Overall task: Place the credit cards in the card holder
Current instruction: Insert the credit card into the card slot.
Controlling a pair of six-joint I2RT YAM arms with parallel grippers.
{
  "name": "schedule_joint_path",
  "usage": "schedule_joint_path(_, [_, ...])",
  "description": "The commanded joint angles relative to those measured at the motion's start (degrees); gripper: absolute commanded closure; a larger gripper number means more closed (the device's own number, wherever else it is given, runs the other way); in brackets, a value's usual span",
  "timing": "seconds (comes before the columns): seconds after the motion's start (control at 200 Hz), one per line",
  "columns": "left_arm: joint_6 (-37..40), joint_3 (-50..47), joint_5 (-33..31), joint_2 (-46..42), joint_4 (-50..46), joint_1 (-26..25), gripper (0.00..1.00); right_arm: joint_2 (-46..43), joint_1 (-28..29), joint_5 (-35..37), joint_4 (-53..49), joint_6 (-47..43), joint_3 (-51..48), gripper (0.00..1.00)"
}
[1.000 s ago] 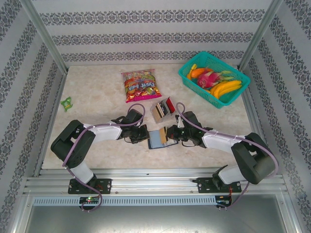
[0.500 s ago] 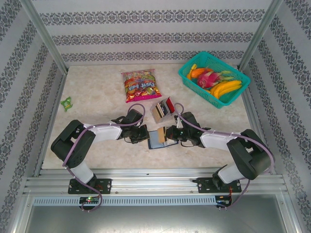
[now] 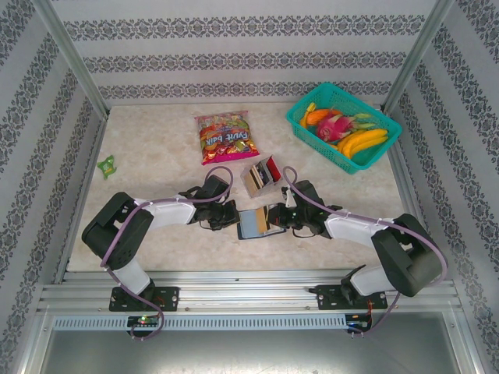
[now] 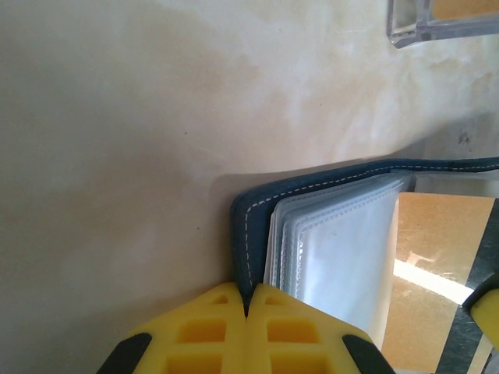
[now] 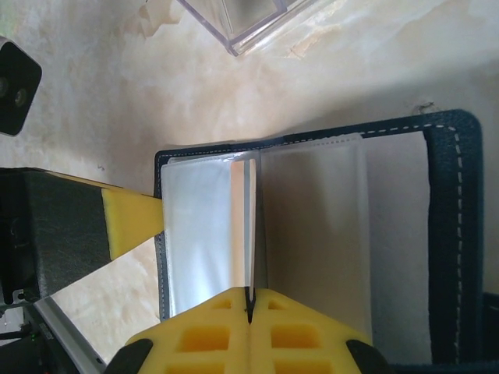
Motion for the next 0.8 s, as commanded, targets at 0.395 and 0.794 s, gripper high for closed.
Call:
schedule_joint_path(0.395, [0.91,0.41,-0.84,1.22,-2.12,-0.88,0.98,5.96,0.83,-4.86,-1.39,-0.25,2.33,1.0])
schedule_joint_path(0.794, [0.91,0.17,-1.2,0.59,-2.24,-0.85,0.98,9.88,5.33,-0.25,-4.07,1.55,7.06,0.87])
